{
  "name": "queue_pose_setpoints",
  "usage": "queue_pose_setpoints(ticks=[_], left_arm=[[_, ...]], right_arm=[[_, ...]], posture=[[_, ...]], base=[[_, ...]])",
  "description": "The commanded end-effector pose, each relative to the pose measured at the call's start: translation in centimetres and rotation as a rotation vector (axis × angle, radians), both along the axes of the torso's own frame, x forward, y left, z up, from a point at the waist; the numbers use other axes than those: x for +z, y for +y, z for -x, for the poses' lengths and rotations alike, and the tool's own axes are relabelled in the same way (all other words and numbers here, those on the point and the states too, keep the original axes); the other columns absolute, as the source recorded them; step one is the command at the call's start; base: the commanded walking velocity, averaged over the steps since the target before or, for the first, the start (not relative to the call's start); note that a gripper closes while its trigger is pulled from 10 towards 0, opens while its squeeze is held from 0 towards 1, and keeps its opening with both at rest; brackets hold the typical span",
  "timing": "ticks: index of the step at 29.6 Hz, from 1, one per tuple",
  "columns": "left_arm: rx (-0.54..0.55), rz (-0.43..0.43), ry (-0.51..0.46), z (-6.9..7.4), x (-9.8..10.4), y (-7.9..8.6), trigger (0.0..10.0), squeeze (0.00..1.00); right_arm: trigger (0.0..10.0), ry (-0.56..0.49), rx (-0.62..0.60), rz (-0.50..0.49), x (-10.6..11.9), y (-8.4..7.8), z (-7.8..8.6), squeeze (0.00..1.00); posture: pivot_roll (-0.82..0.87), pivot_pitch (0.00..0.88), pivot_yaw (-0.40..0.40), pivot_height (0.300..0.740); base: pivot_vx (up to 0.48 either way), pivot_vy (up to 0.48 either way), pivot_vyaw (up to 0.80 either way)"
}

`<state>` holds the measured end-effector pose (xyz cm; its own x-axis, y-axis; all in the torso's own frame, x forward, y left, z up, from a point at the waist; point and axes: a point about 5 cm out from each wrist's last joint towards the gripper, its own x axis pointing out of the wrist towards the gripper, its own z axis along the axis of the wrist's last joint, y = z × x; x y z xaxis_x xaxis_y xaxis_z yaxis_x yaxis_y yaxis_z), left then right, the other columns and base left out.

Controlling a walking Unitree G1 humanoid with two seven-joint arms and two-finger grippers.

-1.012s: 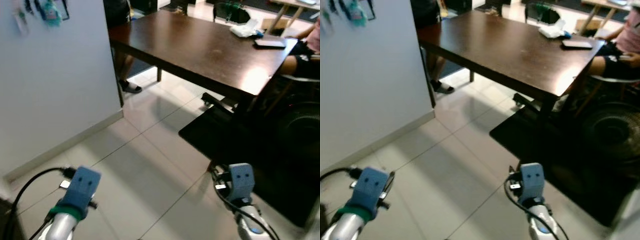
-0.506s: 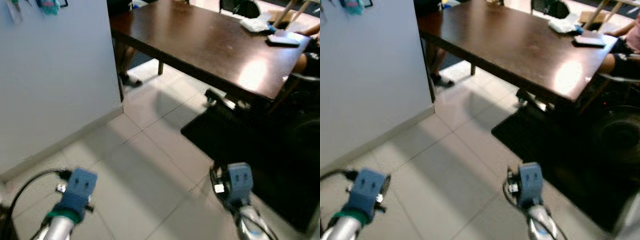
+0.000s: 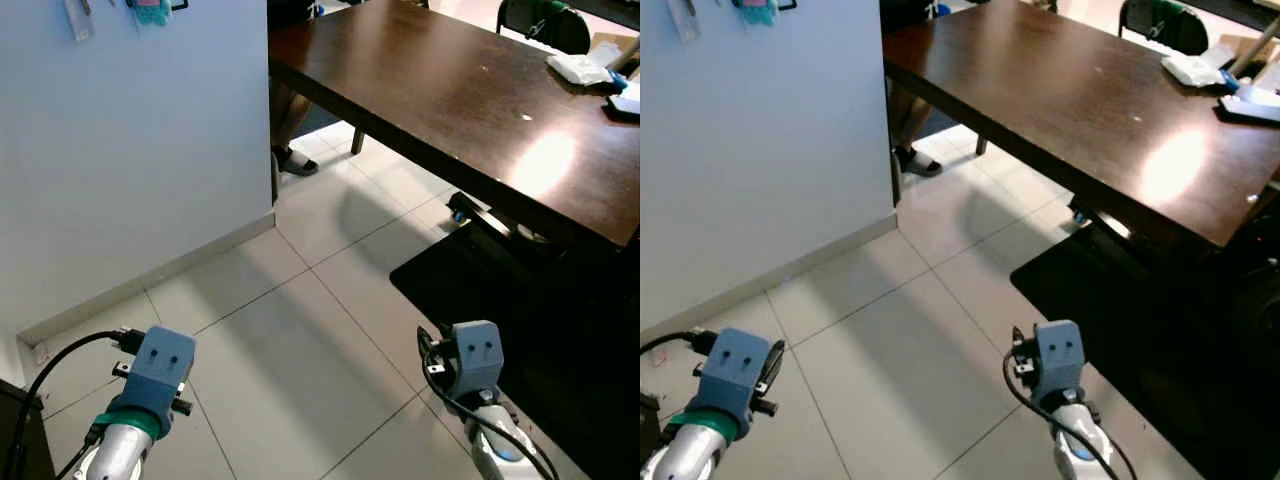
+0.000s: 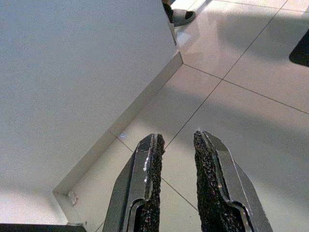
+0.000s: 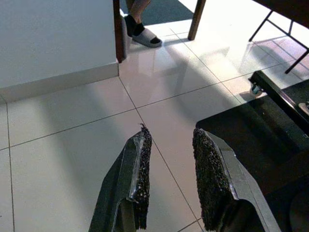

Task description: Hang keys on a hook

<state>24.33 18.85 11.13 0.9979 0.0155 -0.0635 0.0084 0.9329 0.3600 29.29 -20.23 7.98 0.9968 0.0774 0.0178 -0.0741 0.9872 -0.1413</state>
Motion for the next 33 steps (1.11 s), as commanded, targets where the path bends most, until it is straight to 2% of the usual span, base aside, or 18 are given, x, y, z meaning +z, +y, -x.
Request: queue_pose_setpoints(ticks=[1, 16, 20, 22, 24, 26, 27, 30, 31, 32, 33], left_arm=[[-0.003, 0.002, 0.039, 0.5, -0.7, 0.1, 10.0, 0.0], [-0.048, 0.02, 0.061, 0.6, -0.8, -0.4, 10.0, 0.0], [-0.105, 0.031, 0.103, 1.2, -1.0, -0.9, 10.0, 0.0], [-0.198, 0.034, 0.142, 2.2, -1.1, -1.6, 10.0, 0.0], [-0.23, 0.034, 0.154, 2.6, -1.2, -1.8, 10.0, 0.0], [-0.266, 0.026, 0.155, 3.0, -1.2, -2.2, 10.0, 0.0], [-0.29, 0.027, 0.152, 3.1, -1.1, -2.4, 10.0, 0.0], [-0.306, 0.029, 0.15, 3.1, -1.0, -2.7, 10.0, 0.0], [-0.362, 0.018, 0.157, 3.3, -0.9, -3.2, 10.0, 0.0], [-0.362, 0.018, 0.157, 3.3, -0.9, -3.2, 10.0, 0.0], [-0.382, 0.011, 0.16, 3.4, -0.9, -3.4, 10.0, 0.0]], right_arm=[[10.0, 0.031, -0.002, 0.002, -0.7, -0.2, 0.5, 0.0], [10.0, 0.015, 0.029, 0.033, -0.3, 0.2, 0.6, 0.0], [10.0, 0.012, 0.043, 0.038, -0.2, 0.3, 0.7, 0.0], [10.0, -0.005, 0.066, 0.059, 0.2, 0.5, 0.8, 0.0], [10.0, -0.011, 0.074, 0.066, 0.4, 0.6, 0.9, 0.0], [10.0, -0.011, 0.108, 0.073, 0.5, 0.8, 1.1, 0.0], [10.0, -0.004, 0.162, 0.078, 0.6, 1.2, 1.5, 0.0], [10.0, 0.0, 0.202, 0.082, 0.6, 1.5, 1.8, 0.0], [10.0, 0.018, 0.352, 0.022, 1.4, 2.9, 2.7, 0.0], [10.0, 0.018, 0.352, 0.022, 1.4, 2.9, 2.7, 0.0], [10.0, 0.018, 0.412, -0.011, 1.9, 3.7, 3.1, 0.0]], posture=[[0.07, 0.137, 0.074, 0.74], [0.06, 0.138, 0.069, 0.74], [0.07, 0.142, 0.067, 0.74], [0.06, 0.145, 0.068, 0.74], [0.06, 0.145, 0.068, 0.74], [0.07, 0.148, 0.066, 0.74], [0.07, 0.15, 0.066, 0.74], [0.07, 0.15, 0.066, 0.74], [0.06, 0.156, 0.064, 0.74], [0.06, 0.156, 0.064, 0.74], [0.05, 0.155, 0.062, 0.74]], base=[[0.0, 0.0, 0.0], [0.0, 0.0, 0.0], [0.0, 0.0, 0.0], [0.0, 0.0, 0.0], [0.0, 0.0, 0.0], [0.0, 0.0, 0.0], [0.0, 0.0, 0.0], [0.0, 0.0, 0.0], [0.0, 0.0, 0.0], [0.0, 0.0, 0.0], [0.0, 0.0, 0.0]])
